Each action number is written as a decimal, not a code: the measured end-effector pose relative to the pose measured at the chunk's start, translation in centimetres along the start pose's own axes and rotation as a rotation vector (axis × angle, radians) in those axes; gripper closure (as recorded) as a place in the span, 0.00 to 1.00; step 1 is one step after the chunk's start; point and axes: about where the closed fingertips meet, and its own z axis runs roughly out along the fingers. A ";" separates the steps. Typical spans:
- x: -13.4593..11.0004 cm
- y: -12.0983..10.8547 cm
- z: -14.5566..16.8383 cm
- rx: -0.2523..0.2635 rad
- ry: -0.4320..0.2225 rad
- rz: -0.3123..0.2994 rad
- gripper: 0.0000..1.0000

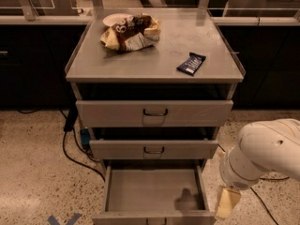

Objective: Close bottom drawer

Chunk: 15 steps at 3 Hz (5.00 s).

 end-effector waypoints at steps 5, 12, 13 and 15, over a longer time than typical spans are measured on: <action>0.9 2.1 25.1 -0.077 -0.123 -0.029 0.00; 2.4 3.6 28.7 -0.117 -0.096 0.008 1.00; 2.8 3.8 29.7 -0.132 -0.108 0.018 1.00; 5.6 3.7 37.6 -0.171 -0.106 0.002 1.00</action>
Offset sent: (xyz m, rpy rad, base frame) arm 0.0191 0.0358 -0.1525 0.1912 -0.0367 0.1033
